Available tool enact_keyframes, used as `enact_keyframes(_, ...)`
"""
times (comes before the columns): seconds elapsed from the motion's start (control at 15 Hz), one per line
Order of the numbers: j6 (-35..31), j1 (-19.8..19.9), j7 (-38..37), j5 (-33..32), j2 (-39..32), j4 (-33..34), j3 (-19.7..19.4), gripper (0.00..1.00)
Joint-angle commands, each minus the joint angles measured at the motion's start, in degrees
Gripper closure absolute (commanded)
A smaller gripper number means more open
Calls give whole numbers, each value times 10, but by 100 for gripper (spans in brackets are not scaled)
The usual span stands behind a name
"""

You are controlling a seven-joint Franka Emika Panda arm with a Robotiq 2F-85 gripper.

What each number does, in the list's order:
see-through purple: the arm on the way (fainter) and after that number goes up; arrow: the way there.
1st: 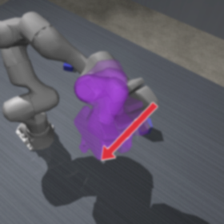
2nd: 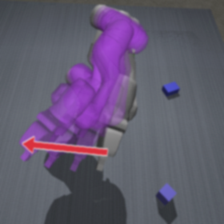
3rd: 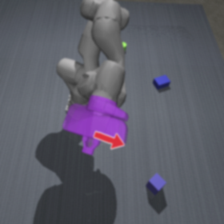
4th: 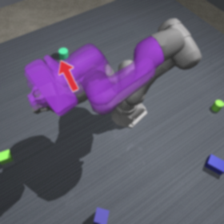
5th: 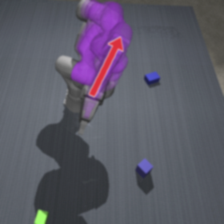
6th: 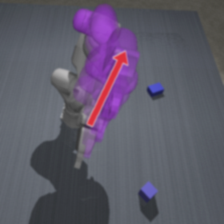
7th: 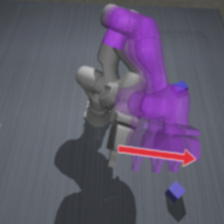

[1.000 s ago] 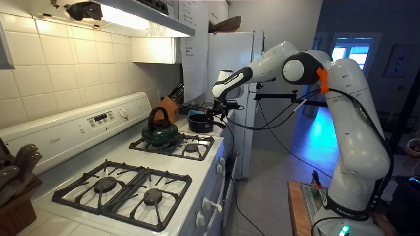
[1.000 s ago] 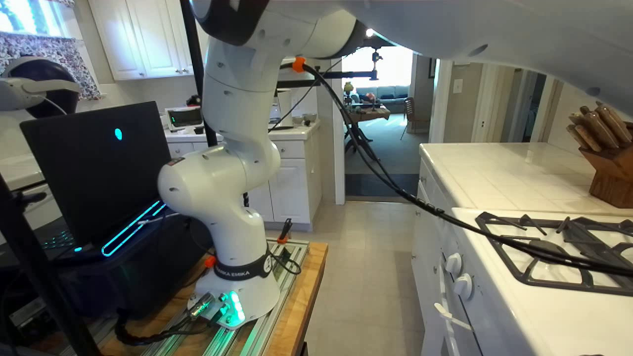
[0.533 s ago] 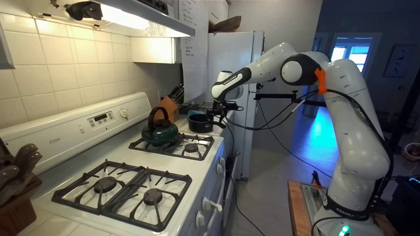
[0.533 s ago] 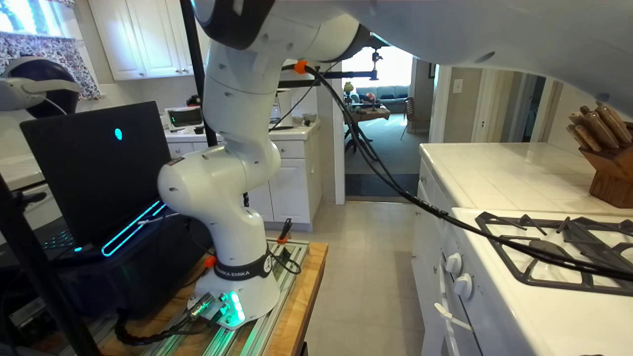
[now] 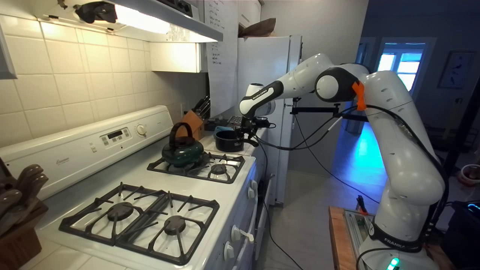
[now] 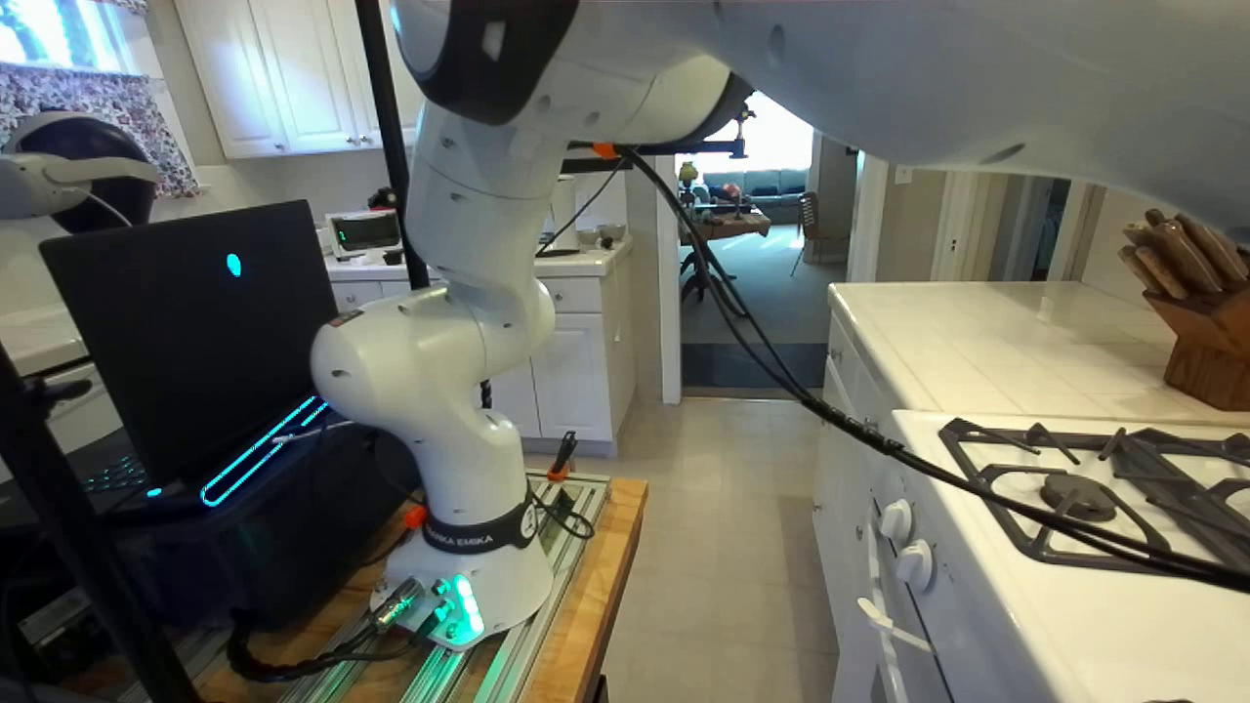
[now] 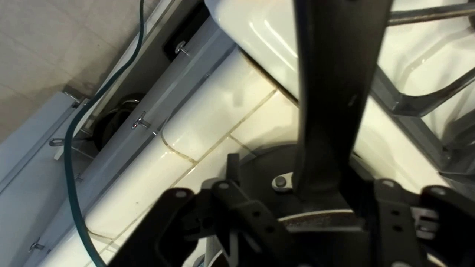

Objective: Put the pot on the stove

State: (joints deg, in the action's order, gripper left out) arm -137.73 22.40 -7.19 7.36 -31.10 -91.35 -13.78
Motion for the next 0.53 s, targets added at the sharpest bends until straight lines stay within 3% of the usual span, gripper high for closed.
enact_keyframes(0.0, 5, 15, 19, 25, -25, 40, 15, 63)
enact_keyframes(0.27, 5, 16, 20, 26, -32, 50, 21, 92)
enact_keyframes(0.47, 3, 17, 18, 29, -32, 50, 24, 92)
